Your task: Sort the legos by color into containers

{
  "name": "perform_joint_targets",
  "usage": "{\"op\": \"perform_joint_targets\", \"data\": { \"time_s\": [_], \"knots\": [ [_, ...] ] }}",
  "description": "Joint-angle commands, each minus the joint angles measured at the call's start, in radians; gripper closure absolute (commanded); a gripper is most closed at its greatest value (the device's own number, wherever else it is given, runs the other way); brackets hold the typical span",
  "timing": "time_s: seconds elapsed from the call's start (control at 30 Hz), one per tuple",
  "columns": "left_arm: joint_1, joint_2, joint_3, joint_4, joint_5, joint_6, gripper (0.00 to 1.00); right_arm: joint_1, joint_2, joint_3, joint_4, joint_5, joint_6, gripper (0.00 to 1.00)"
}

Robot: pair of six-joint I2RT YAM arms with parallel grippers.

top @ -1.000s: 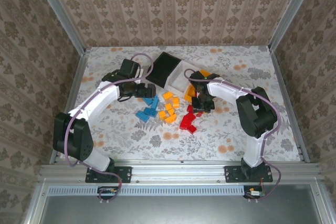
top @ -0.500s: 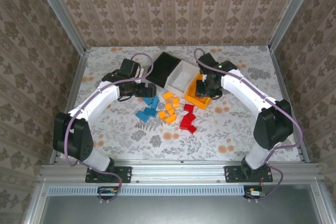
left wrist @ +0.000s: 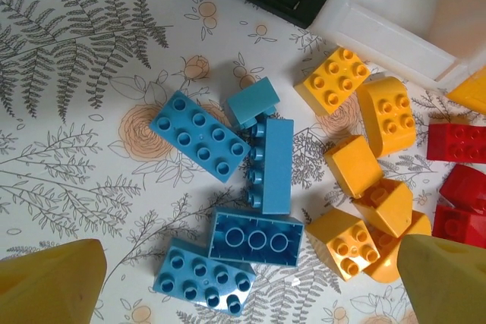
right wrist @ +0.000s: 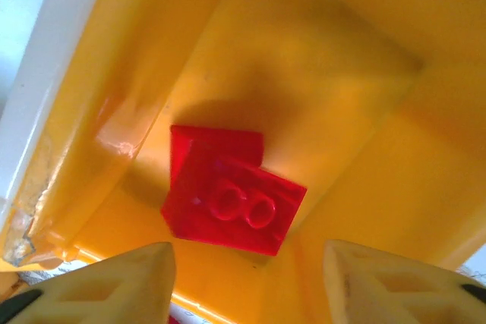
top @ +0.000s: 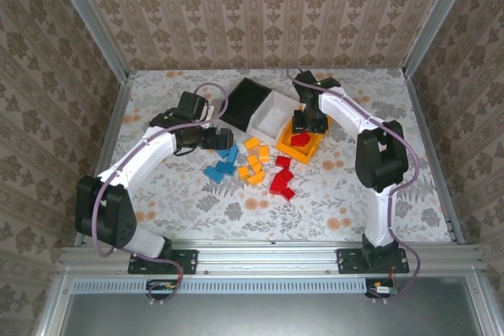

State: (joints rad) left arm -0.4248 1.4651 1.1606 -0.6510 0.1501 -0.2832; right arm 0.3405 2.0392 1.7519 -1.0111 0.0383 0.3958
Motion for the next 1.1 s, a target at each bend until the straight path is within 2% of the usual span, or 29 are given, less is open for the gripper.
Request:
{"op": "perform_joint_targets", "data": {
  "time_s": [0.0, 0.13, 0.23, 0.5, 0.67, 0.8, 1.07],
  "knots": [
    [0.001, -0.037, -0.02, -0.012, -0.001, 0.025, 0.0, -0.003, -0.046, 0.063, -0.055, 0.034, 0.002, 0.4],
    [0.003, -0.035, -0.024, 0.001, 0.012, 0.027, 0.0, 0.004, -0.126, 0.059, -0.099, -0.003, 0.044, 0.38],
    [0.004, -0.024, -0.025, 0.019, 0.03, 0.027, 0.0, 0.032, -0.206, -0.016, -0.119, -0.075, 0.062, 0.37],
    [0.006, -0.014, -0.044, 0.039, 0.058, 0.027, 0.0, 0.211, -0.363, -0.37, -0.055, -0.175, 0.084, 0.34],
    [0.011, -0.017, -0.036, 0.032, 0.064, 0.026, 0.0, 0.269, -0.376, -0.492, 0.029, -0.194, 0.116, 0.33],
    [0.012, -0.019, -0.034, 0.025, 0.066, 0.026, 0.0, 0.298, -0.349, -0.509, 0.062, -0.215, 0.119, 0.31],
    [0.014, -0.029, -0.036, 0.02, 0.057, 0.019, 0.0, 0.321, -0.32, -0.556, 0.086, -0.228, -0.014, 0.32]
  ]
}}
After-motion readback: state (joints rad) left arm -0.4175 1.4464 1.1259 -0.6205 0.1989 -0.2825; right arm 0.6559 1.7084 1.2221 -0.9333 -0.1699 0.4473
